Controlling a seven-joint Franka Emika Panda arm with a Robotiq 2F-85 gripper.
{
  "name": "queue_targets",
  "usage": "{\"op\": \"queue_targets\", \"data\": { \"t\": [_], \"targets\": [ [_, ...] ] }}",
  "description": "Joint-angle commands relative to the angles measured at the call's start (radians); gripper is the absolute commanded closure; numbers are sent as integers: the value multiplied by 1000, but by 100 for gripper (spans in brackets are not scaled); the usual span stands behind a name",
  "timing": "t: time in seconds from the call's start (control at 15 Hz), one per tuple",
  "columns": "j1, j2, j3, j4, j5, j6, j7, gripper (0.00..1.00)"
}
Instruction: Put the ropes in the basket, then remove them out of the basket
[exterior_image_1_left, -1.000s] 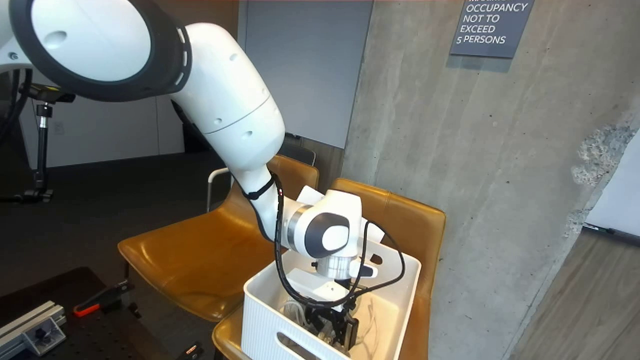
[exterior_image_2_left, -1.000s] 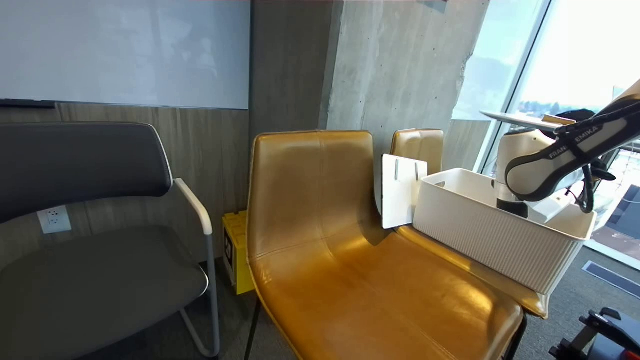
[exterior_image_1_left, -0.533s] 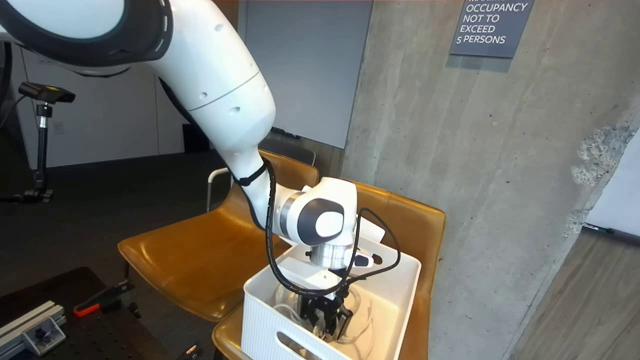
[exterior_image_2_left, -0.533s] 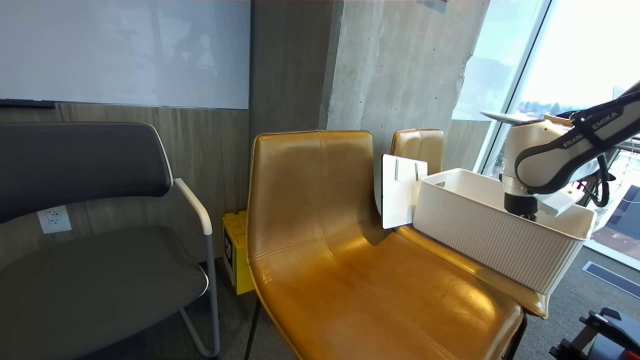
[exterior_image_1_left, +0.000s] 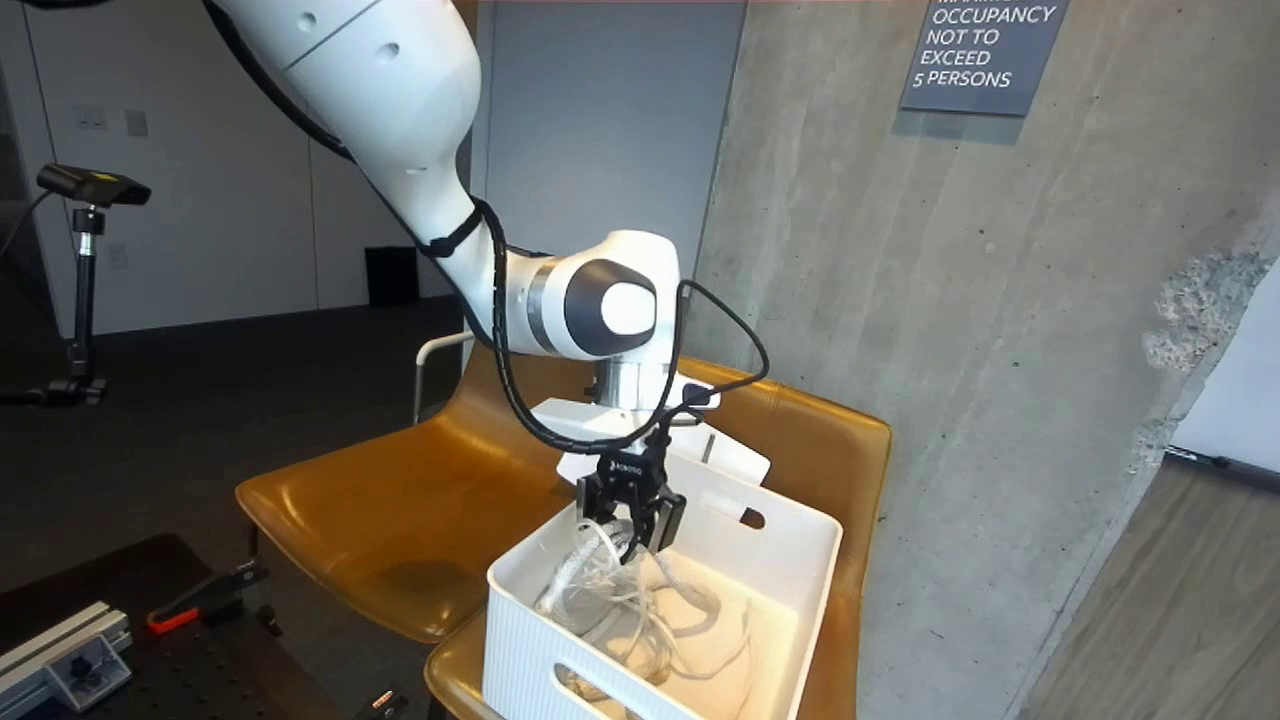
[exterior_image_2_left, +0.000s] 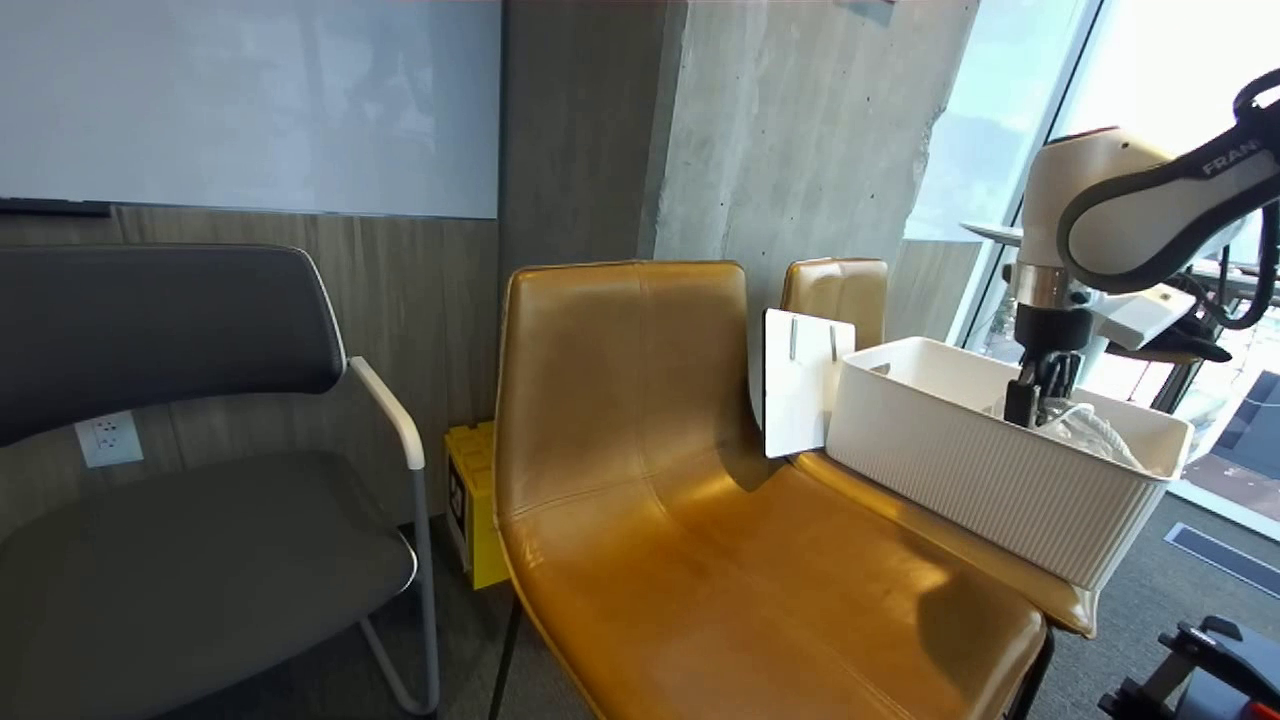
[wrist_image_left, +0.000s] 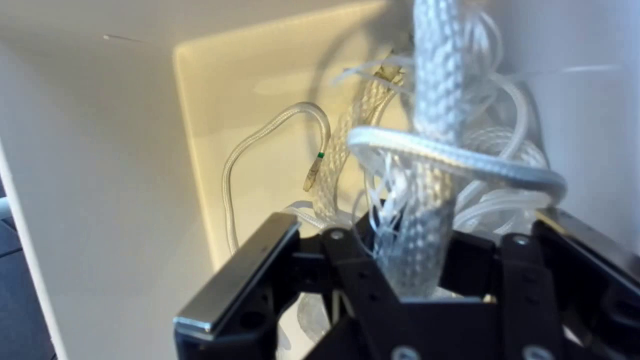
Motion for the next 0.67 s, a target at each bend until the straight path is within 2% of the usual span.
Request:
{"op": "queue_targets", "data": {
  "t": [0.0, 0.33, 0.6],
  "targets": [
    [45, -150, 11, -35, -46, -82, 33, 100],
    [114, -254, 82, 26, -69, -181, 58, 100],
    [185, -282, 167, 106, -68, -242, 87, 100]
  ]
}}
